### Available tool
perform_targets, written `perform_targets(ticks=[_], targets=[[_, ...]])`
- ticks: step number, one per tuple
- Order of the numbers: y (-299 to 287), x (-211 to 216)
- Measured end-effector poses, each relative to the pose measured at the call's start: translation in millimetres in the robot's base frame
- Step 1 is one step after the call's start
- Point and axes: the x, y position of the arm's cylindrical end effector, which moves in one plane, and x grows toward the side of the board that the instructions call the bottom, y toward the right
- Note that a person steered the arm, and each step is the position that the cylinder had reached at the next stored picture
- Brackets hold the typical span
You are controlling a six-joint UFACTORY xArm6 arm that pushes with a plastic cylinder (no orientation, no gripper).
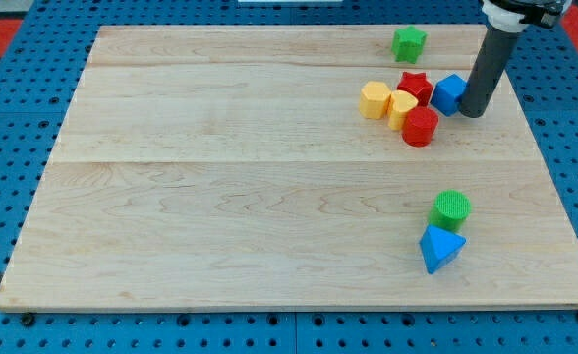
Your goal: Push the green circle into the green star
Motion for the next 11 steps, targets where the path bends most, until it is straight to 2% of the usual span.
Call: perform_targets(ticks=[3,5,6,7,8,9,10,11], targets=[[-43,-75],[-36,-81],[31,-66],[65,30],[33,107],[-13,138],[-12,157],[-99,139]])
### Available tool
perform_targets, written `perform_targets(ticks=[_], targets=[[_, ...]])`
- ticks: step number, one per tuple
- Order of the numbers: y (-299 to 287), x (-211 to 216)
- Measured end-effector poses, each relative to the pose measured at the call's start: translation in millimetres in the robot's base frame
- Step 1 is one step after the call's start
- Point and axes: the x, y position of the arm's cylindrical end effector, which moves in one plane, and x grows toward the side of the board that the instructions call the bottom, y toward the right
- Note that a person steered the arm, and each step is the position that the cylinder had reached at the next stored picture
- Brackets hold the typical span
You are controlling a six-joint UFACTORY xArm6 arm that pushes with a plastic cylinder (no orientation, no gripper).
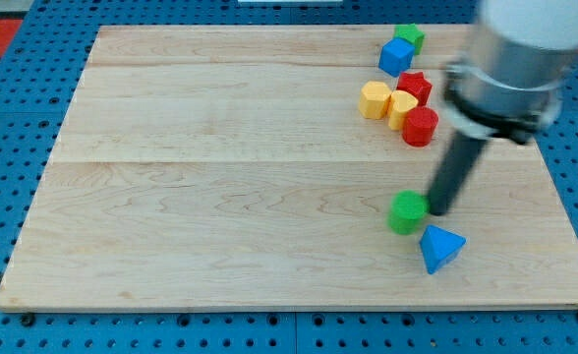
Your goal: Push the green circle into the green star
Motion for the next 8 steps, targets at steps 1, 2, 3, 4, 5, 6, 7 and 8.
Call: perform_targets(ticks=[1,2,3,4,5,6,7,8], targets=[[-18,-11],[-12,21],[-86,23],[-150,-23],[-150,20],[-219,-19],[-164,-64],[-136,-103]])
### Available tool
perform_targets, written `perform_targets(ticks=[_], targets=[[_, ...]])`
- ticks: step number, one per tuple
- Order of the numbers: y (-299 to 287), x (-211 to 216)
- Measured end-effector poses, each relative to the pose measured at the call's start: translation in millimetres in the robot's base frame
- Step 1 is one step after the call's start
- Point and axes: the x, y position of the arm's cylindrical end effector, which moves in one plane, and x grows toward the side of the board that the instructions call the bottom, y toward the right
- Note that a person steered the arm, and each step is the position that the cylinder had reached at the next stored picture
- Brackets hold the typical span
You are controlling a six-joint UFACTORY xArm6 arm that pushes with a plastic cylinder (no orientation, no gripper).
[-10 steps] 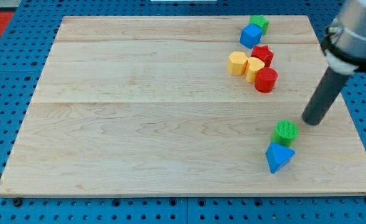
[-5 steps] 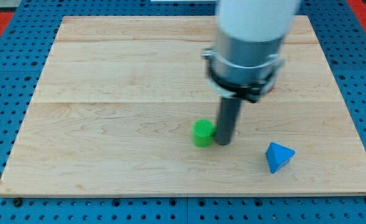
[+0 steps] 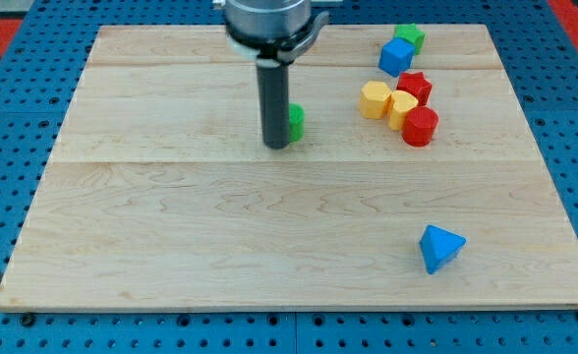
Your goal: Push the green circle into the green star
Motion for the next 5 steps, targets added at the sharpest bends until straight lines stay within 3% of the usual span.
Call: perform_targets(ticks=[2,4,5], targets=[[8,-65],[34,-52],[44,-91]])
